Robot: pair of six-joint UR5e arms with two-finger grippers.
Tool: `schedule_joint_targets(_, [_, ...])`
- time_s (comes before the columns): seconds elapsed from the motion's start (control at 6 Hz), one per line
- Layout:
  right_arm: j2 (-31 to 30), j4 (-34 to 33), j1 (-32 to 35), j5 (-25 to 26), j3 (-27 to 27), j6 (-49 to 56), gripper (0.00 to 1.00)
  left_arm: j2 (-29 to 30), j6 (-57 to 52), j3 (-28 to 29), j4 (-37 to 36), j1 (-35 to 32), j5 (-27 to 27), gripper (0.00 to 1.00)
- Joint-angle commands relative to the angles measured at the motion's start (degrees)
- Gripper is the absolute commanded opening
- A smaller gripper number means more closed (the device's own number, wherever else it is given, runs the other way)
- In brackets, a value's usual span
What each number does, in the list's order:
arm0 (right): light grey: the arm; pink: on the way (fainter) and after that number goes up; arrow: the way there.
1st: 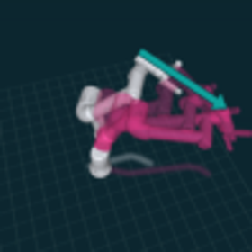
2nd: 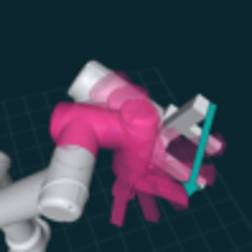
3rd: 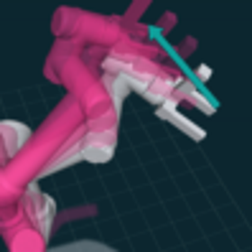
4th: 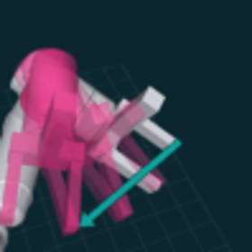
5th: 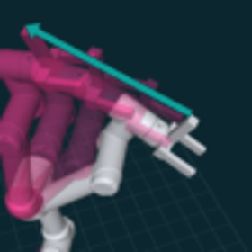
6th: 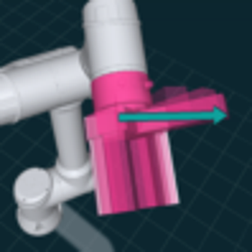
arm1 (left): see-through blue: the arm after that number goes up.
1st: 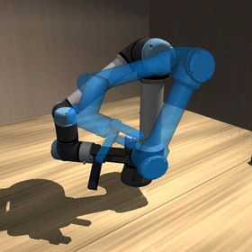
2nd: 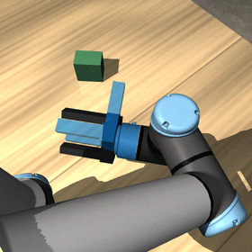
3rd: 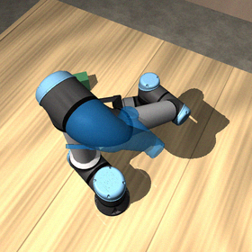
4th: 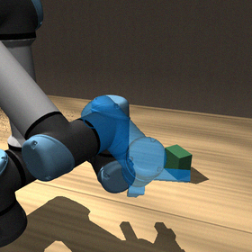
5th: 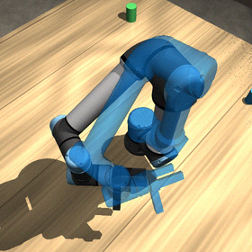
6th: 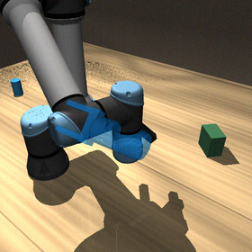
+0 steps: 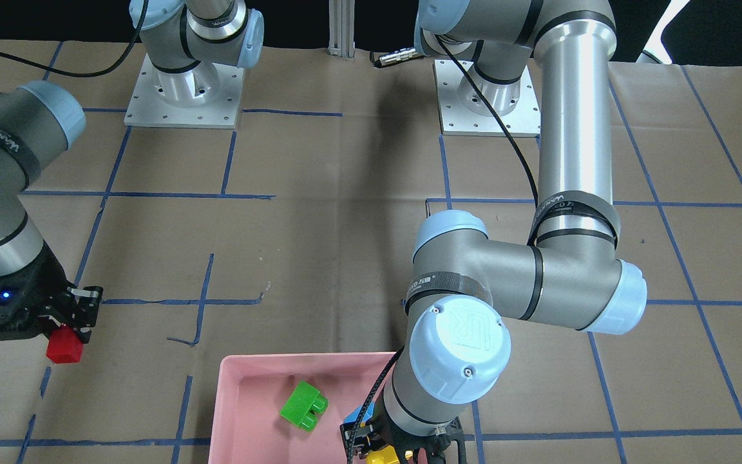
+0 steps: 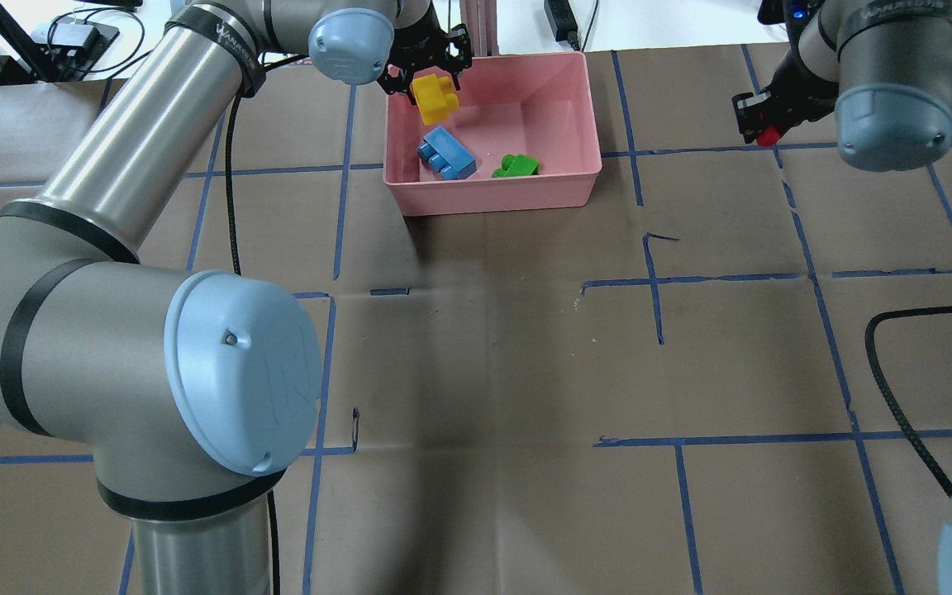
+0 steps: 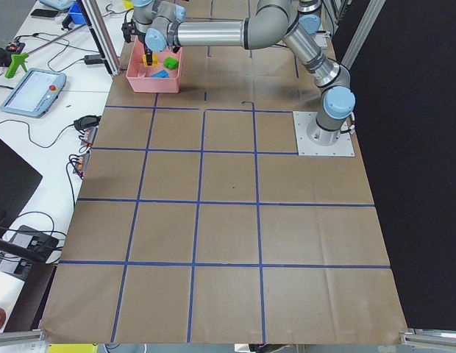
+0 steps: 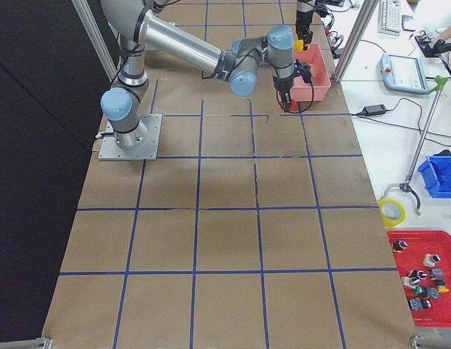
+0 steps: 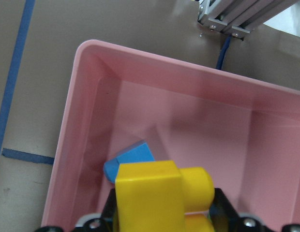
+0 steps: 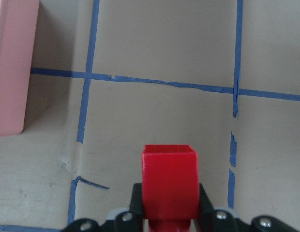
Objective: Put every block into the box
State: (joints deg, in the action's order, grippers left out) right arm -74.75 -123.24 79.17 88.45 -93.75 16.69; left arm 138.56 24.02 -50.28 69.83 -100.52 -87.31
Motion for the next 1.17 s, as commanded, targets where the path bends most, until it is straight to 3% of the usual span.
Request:
schedule_joint_targets(0.0, [-2.4, 4.7, 2.9, -0.3, 1.2, -3.6, 0.06, -1.4, -0.6, 0.5, -0.1, 0.1, -2.2, 0.99])
schedule_joint_targets(0.33, [-1.9, 3.8, 6.6, -0.6, 2.2, -12.4, 0.06, -8.0, -11.1, -1.0, 5.8, 4.9, -1.7, 0.99])
schedule_joint_targets(0.67, [0.3, 3.4, 9.7, -6.6, 5.7, -21.3, 0.06, -16.8, -23.1, -5.8, 15.5, 12.1, 0.5, 0.99])
schedule_joint_targets(1.0, [7.1, 3.3, 15.8, -12.3, 12.3, -32.5, 0.06, -30.5, -25.1, -22.8, 16.3, 12.3, 0.6, 0.99])
